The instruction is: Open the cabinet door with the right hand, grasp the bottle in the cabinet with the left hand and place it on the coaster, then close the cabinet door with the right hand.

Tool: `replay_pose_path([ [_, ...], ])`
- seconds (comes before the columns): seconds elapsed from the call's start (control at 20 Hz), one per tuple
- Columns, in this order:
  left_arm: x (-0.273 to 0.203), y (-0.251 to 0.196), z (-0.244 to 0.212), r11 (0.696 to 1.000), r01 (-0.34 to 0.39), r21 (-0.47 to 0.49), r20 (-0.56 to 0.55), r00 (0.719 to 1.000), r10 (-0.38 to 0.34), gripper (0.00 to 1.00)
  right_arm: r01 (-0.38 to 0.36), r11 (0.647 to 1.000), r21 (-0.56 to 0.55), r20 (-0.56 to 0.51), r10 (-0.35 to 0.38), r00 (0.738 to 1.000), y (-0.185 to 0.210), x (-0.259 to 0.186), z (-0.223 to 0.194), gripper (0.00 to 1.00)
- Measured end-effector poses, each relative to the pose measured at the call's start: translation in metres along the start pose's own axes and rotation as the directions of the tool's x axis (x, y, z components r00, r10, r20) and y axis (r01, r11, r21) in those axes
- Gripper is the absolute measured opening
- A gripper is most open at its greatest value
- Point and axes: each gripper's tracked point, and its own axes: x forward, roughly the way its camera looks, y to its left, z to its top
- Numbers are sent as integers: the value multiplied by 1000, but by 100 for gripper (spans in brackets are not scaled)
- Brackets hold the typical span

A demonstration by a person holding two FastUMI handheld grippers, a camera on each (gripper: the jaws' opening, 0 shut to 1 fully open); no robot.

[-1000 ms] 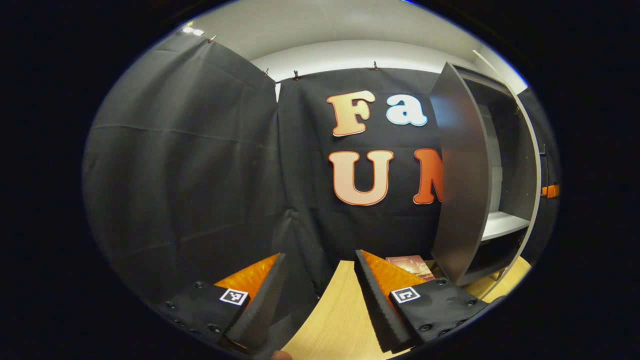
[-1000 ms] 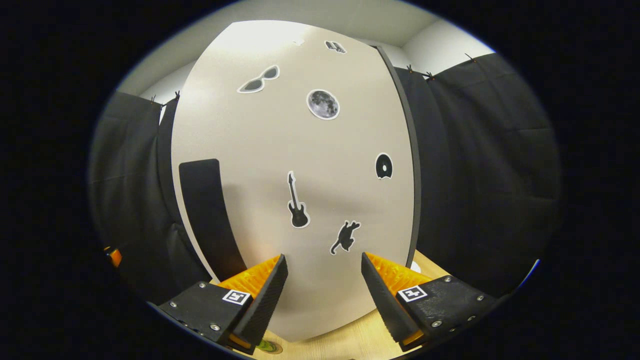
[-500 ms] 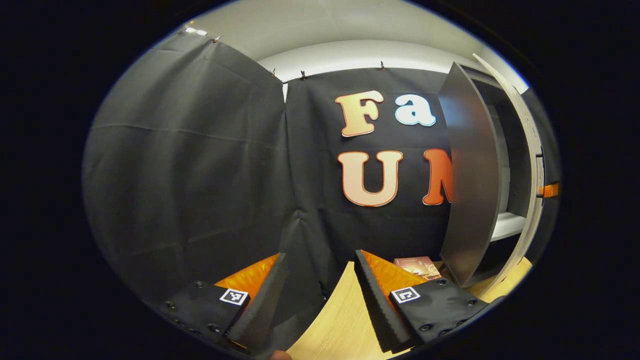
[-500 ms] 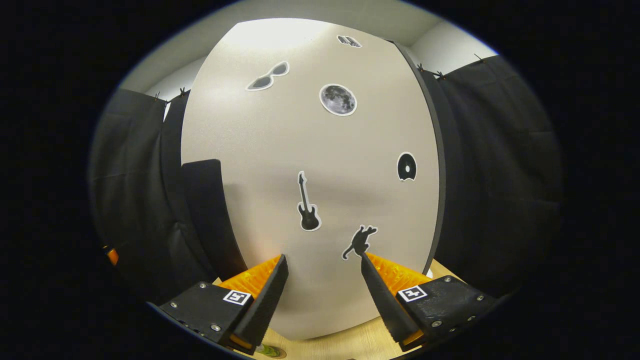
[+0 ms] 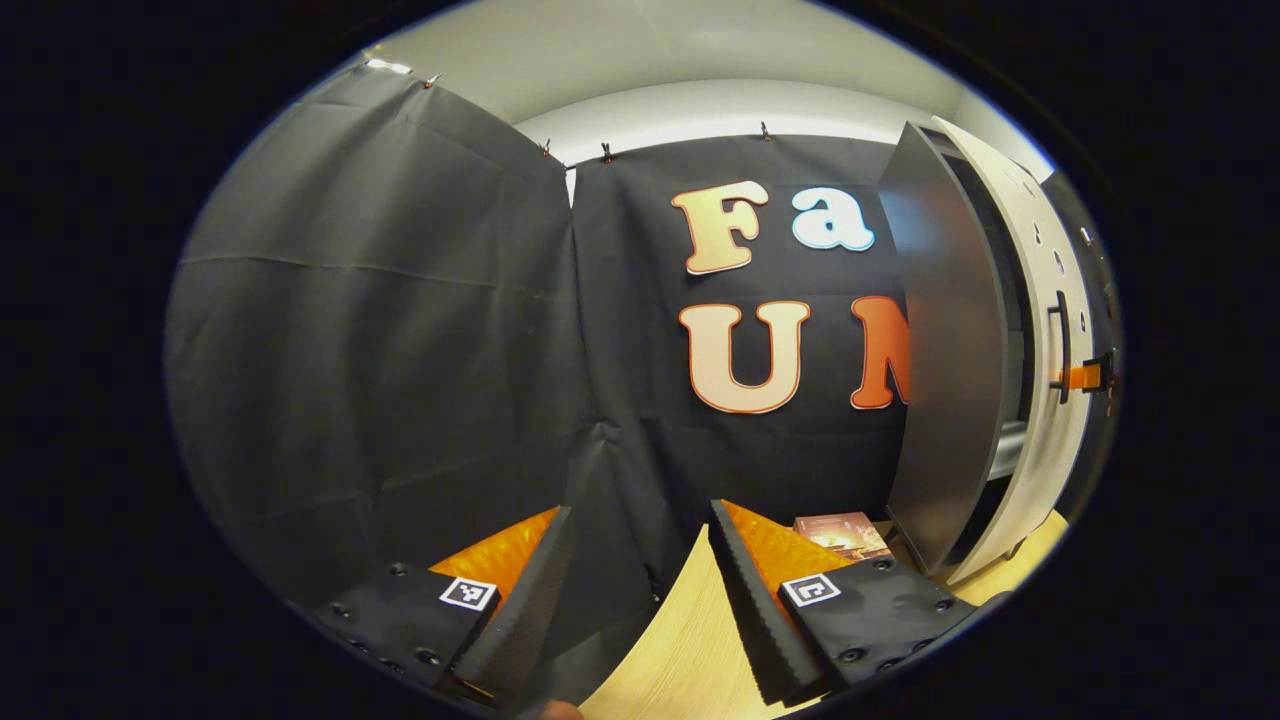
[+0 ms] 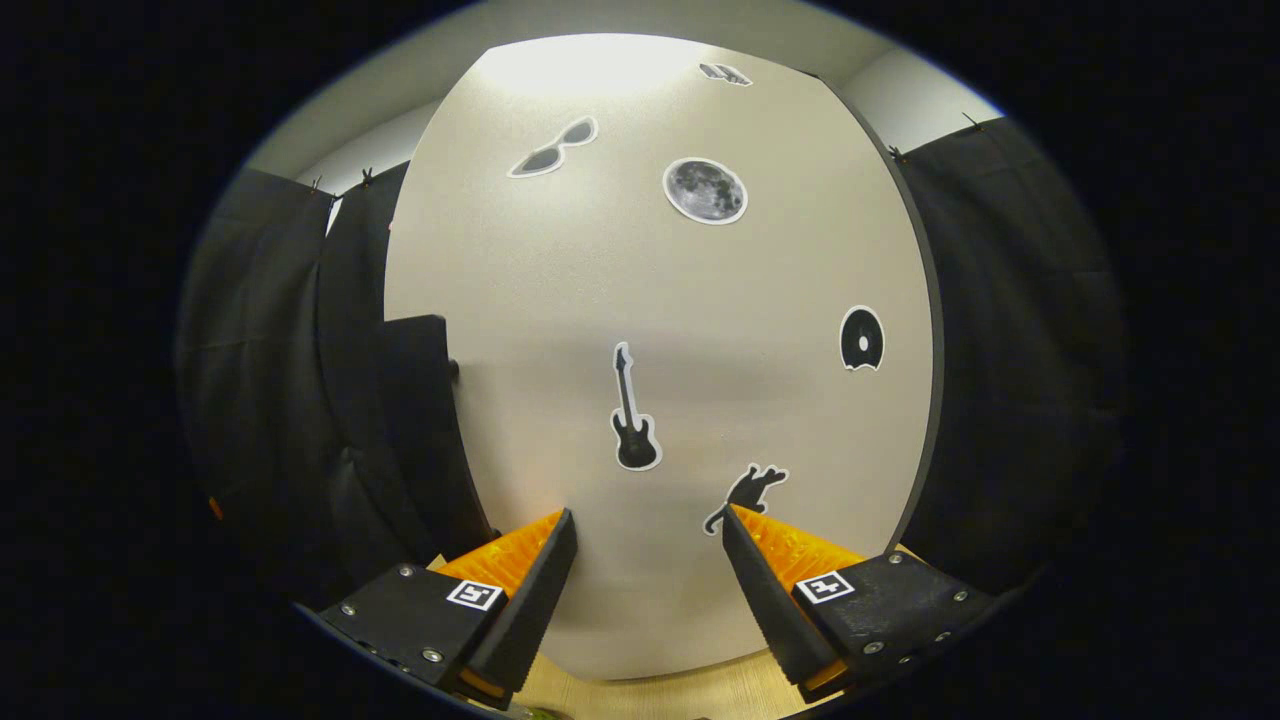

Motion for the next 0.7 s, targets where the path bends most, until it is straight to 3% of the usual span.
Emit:
replay_pose_path([
  [0.7,8,9,9,1000,-6,7,-2,1000,6,89,21,1000,-7,10,-21,1000,2,10,2,91],
])
